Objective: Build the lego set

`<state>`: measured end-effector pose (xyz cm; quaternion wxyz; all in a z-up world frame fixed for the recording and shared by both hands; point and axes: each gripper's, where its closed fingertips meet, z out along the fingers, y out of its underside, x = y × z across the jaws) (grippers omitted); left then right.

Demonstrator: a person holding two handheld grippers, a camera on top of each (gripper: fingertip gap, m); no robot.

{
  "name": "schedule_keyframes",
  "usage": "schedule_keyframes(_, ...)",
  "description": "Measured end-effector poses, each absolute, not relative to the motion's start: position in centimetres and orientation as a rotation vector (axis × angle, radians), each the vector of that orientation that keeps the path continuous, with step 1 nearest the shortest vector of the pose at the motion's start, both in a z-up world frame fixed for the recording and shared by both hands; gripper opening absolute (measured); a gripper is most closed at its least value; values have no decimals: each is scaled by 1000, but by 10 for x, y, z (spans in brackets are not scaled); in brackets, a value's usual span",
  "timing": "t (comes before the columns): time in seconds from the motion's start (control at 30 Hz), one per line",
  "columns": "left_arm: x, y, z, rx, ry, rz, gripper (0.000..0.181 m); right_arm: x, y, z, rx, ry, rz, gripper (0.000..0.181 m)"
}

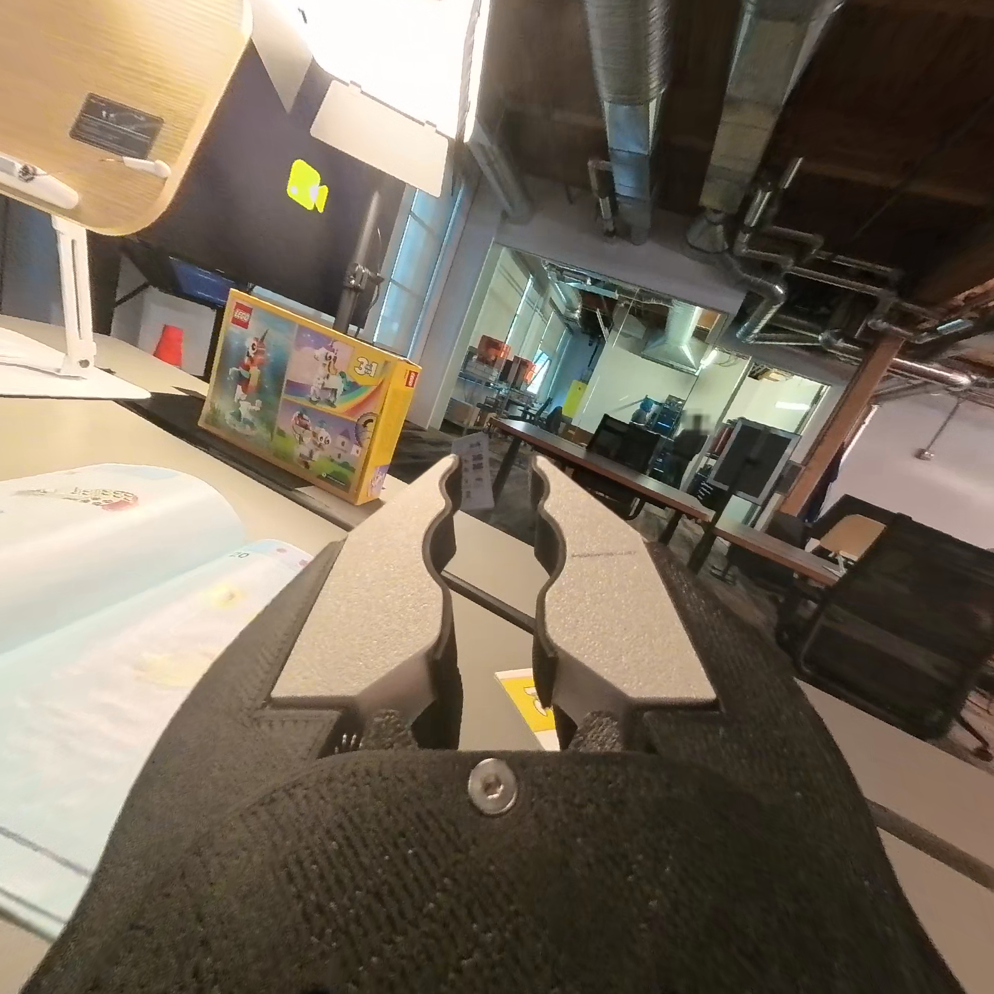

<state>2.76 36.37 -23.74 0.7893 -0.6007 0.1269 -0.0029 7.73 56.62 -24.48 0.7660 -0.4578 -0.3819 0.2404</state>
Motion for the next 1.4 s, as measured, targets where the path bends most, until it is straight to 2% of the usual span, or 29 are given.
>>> schedule_keyframes(0.43, 49, 361, -239, -1275, 384, 14, 45, 79, 560, -236, -952, -792, 598, 17)
schedule_keyframes(1.4, 51, 362, -240, -1274, 391, 12, 44, 74, 550, -235, -918, -827, 663, 23)
